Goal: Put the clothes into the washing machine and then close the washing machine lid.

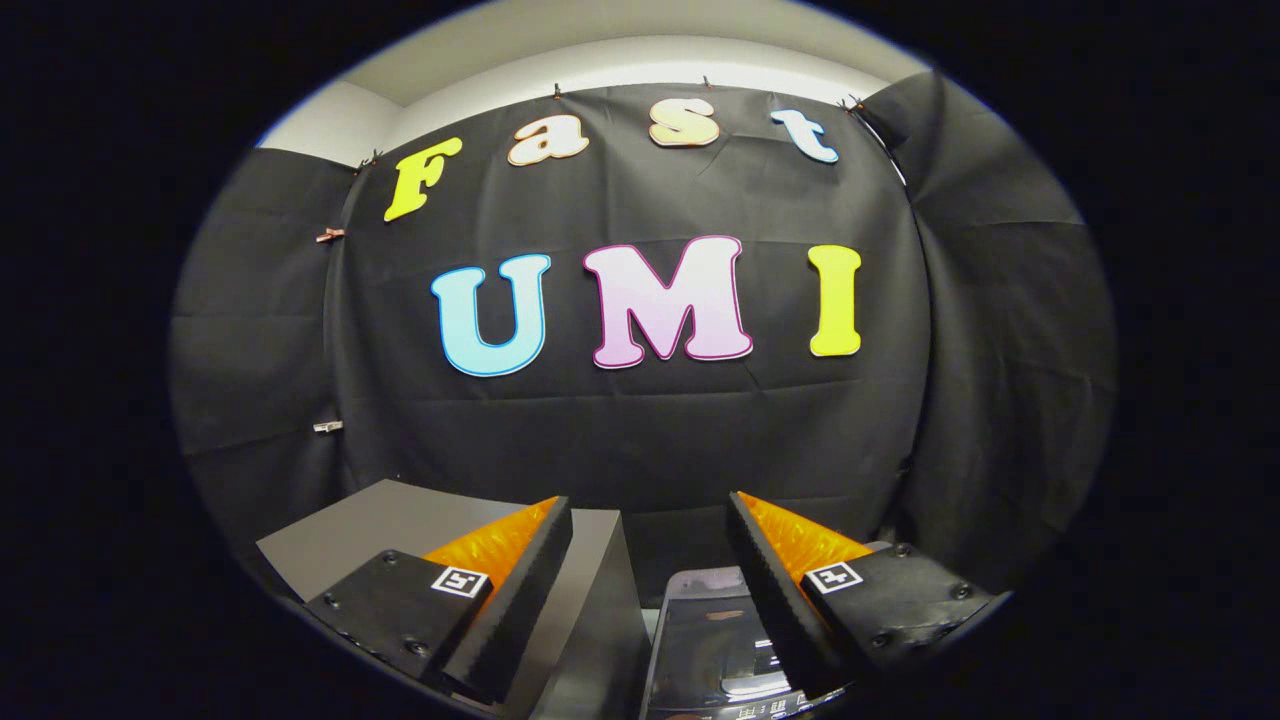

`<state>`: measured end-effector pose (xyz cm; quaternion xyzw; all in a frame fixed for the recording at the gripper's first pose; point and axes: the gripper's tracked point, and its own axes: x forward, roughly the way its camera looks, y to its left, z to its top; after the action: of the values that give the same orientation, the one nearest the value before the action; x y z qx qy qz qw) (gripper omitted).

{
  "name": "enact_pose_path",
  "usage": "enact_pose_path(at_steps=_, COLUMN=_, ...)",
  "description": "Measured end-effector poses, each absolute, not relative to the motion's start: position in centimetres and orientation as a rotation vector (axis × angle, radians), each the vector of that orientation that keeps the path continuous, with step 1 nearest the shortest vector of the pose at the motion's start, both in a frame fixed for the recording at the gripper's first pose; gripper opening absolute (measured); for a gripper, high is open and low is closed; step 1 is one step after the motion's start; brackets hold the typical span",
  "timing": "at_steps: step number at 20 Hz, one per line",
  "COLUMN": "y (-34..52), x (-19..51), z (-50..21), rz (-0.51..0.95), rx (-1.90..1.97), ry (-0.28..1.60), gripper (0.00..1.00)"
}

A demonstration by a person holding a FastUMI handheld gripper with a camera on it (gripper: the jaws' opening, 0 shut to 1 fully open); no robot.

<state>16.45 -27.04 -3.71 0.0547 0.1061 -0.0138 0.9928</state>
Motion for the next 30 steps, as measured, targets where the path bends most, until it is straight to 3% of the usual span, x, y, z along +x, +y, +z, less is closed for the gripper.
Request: enact_pose_path(at_steps=30, y=-28.4, x=16.6, z=-3.4, rz=-0.045, rx=0.079, ry=0.224, gripper=0.99)
